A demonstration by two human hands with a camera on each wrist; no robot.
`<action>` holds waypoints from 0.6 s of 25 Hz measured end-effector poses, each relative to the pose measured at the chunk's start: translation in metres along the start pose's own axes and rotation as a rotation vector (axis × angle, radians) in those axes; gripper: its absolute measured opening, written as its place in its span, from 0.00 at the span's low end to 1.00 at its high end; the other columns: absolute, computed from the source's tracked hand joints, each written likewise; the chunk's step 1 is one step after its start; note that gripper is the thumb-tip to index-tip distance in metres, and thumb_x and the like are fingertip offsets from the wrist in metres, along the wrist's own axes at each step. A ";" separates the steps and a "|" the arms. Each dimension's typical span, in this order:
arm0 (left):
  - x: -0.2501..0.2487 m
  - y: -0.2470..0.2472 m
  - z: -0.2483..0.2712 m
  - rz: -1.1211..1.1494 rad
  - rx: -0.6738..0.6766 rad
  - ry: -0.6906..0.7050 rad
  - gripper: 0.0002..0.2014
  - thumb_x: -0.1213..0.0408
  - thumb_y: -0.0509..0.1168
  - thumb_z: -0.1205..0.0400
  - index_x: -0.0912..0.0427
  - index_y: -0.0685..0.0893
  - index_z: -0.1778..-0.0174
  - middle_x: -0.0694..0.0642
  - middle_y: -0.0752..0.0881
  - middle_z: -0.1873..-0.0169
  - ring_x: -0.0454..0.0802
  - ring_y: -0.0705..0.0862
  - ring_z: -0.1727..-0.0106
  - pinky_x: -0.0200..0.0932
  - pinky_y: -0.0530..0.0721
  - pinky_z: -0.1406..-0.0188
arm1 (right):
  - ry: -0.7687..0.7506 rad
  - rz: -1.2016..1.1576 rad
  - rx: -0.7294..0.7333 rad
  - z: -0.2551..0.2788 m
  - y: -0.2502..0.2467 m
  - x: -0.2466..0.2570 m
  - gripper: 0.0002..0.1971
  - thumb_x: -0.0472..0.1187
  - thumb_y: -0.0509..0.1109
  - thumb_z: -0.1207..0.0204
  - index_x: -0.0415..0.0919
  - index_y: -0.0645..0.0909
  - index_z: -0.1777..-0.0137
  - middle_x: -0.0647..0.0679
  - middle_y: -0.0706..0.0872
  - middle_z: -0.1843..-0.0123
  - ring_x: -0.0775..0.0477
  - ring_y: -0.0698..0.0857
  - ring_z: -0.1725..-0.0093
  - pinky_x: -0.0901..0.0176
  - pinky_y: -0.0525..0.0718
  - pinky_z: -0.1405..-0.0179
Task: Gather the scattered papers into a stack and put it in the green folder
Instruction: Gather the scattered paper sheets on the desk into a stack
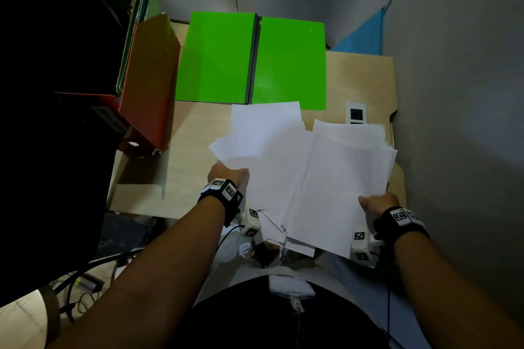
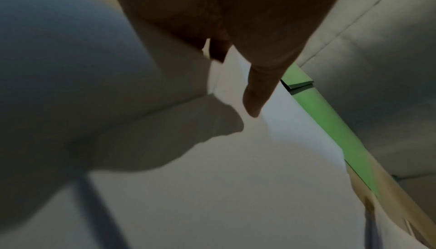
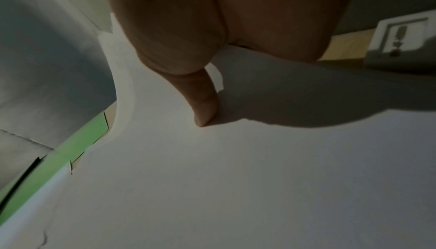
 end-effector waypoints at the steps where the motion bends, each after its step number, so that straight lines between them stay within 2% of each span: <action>1: -0.004 0.002 0.002 -0.002 -0.006 0.037 0.32 0.51 0.78 0.30 0.67 0.78 0.36 0.59 0.85 0.41 0.63 0.84 0.43 0.51 0.84 0.46 | -0.009 0.011 0.007 0.001 0.000 0.000 0.21 0.44 0.75 0.27 0.29 0.83 0.40 0.35 0.87 0.41 0.36 0.86 0.41 0.52 0.83 0.47; 3: -0.011 0.008 0.009 -0.027 -0.039 0.085 0.26 0.56 0.77 0.25 0.69 0.78 0.38 0.62 0.83 0.42 0.62 0.83 0.42 0.50 0.82 0.46 | -0.020 0.006 0.022 0.003 0.001 -0.002 0.21 0.43 0.76 0.27 0.28 0.82 0.40 0.34 0.87 0.41 0.35 0.86 0.41 0.51 0.83 0.47; 5: -0.019 0.008 0.020 0.005 -0.047 0.086 0.21 0.60 0.76 0.23 0.67 0.79 0.40 0.65 0.84 0.39 0.61 0.83 0.46 0.47 0.81 0.49 | -0.025 -0.005 0.042 0.004 0.002 -0.003 0.22 0.44 0.76 0.27 0.28 0.82 0.40 0.33 0.87 0.41 0.35 0.86 0.41 0.51 0.83 0.48; 7: -0.020 0.002 0.015 0.031 -0.053 0.073 0.25 0.59 0.76 0.24 0.70 0.78 0.38 0.66 0.83 0.38 0.62 0.83 0.45 0.49 0.83 0.48 | -0.014 -0.011 0.048 0.004 0.001 -0.003 0.22 0.44 0.76 0.27 0.27 0.82 0.40 0.33 0.87 0.41 0.34 0.86 0.41 0.52 0.82 0.49; 9: -0.021 -0.014 0.010 0.083 -0.070 0.090 0.29 0.56 0.78 0.26 0.72 0.79 0.37 0.66 0.84 0.41 0.61 0.85 0.45 0.52 0.85 0.45 | -0.019 -0.019 0.047 0.005 -0.004 -0.003 0.22 0.43 0.76 0.28 0.27 0.82 0.40 0.32 0.87 0.40 0.34 0.86 0.40 0.54 0.80 0.53; 12: -0.029 -0.046 0.005 0.110 -0.135 0.191 0.23 0.55 0.79 0.29 0.69 0.85 0.46 0.65 0.89 0.48 0.63 0.89 0.47 0.58 0.88 0.45 | -0.030 -0.025 0.038 0.005 -0.013 0.001 0.22 0.42 0.76 0.27 0.27 0.81 0.39 0.32 0.86 0.40 0.34 0.85 0.39 0.55 0.78 0.54; 15: -0.044 -0.077 0.012 0.071 -0.186 0.348 0.18 0.60 0.77 0.25 0.68 0.88 0.45 0.65 0.90 0.47 0.61 0.89 0.46 0.50 0.85 0.48 | -0.045 0.000 0.032 0.004 -0.018 0.007 0.22 0.43 0.76 0.27 0.27 0.82 0.40 0.32 0.86 0.40 0.33 0.85 0.39 0.52 0.80 0.51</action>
Point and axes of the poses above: each hand's wrist, its own z-axis away from the middle knuckle, its own y-axis out of the palm, x = y × z, the point moved 3 cm from there along -z, towards the middle knuckle
